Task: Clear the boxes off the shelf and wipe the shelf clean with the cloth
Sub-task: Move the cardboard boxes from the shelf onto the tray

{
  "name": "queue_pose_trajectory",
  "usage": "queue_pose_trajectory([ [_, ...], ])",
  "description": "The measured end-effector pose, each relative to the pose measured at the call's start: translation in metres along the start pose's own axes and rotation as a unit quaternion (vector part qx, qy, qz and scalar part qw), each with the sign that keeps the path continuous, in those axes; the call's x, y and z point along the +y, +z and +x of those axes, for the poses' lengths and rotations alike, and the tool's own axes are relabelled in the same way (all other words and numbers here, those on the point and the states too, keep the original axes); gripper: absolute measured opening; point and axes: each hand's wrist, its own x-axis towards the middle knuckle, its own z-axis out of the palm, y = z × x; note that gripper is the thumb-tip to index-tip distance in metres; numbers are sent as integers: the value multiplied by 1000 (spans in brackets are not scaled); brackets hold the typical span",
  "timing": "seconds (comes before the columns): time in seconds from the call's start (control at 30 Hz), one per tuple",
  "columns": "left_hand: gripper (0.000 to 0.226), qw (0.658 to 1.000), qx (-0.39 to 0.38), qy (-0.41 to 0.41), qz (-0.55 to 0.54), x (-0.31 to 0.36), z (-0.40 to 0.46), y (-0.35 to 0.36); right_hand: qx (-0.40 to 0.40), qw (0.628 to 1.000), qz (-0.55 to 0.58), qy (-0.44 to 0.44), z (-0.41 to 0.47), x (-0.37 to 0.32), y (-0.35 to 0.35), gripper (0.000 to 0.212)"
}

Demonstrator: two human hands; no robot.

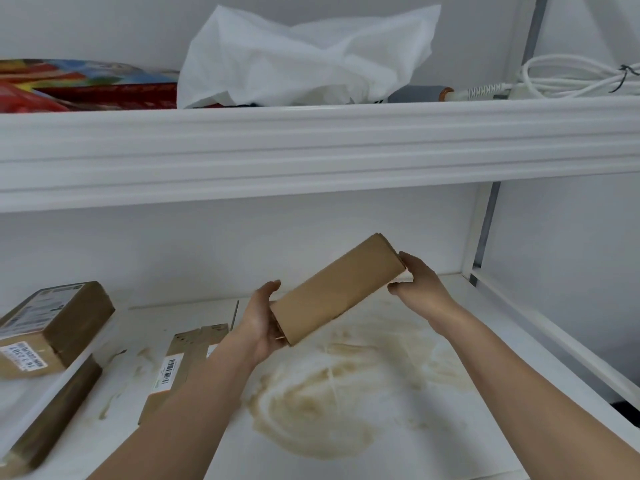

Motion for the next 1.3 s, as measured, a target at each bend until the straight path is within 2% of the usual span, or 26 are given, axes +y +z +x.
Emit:
queue_pose_trajectory([
  [0.07, 36, 1000, 19, 20, -11, 3, 3, 1, 0, 1000, 18, 15, -1, 3, -3, 52],
  [0.2, 43, 997, 35, 57, 33, 9, 3, 3, -9, 999, 37, 28, 3, 8, -3, 60],
  [0.47, 50, 995, 17, 80, 52, 12, 3, 5, -14, 996, 75, 40, 6, 13, -3, 54],
  [0.67, 50, 995, -3, 94, 29, 15, 1, 6, -1, 994, 109, 32, 5, 15, -2, 41],
  [0.77, 45, 993, -19, 113, 12, 18, 1, 6, 22, 992, 121, 29, 5, 18, 0, 26],
  [0.83, 39, 991, -20, 127, 22, 20, 0, 6, 30, 992, 122, 30, 6, 22, 2, 18],
  [0.97, 29, 987, -20, 140, 76, 21, -2, 5, 36, 990, 128, 45, 8, 31, 4, 18],
  [1.13, 32, 973, -80, 163, 141, 21, -6, 4, 12, 974, 194, 118, 8, 35, 4, 19],
  [1.3, 36, 963, -151, 170, 142, 20, -11, 7, -6, 948, 275, 160, 3, 37, 2, 30],
])
